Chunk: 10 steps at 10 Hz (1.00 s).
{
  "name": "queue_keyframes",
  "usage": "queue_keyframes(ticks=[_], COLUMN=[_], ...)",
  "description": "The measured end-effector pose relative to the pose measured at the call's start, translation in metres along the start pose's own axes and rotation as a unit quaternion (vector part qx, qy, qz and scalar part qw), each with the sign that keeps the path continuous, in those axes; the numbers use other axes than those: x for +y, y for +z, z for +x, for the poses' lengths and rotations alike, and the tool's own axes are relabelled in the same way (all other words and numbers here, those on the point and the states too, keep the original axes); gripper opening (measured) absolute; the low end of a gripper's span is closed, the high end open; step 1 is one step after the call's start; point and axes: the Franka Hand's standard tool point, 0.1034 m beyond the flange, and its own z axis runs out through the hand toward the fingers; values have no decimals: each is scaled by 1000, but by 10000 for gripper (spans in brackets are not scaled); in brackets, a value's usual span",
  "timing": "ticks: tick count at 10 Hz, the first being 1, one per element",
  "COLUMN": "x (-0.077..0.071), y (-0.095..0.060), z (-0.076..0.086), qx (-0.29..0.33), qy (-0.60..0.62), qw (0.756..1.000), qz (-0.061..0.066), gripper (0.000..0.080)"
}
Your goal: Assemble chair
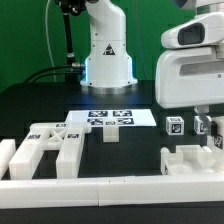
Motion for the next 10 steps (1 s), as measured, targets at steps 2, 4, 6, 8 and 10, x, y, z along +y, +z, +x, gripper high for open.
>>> queue_keyframes(ticks=[2, 4, 6, 8, 10], x=[3, 6, 9, 10, 11], y=[1, 2, 2, 3, 3], z=[0, 1, 2, 1, 1], qx=[0, 0, -7, -15, -20], qy=[77, 211, 351, 492, 554], qw=[997, 978, 936, 870, 832], qz=[-1, 0, 10, 16, 20], gripper=[291, 291, 290, 291, 291])
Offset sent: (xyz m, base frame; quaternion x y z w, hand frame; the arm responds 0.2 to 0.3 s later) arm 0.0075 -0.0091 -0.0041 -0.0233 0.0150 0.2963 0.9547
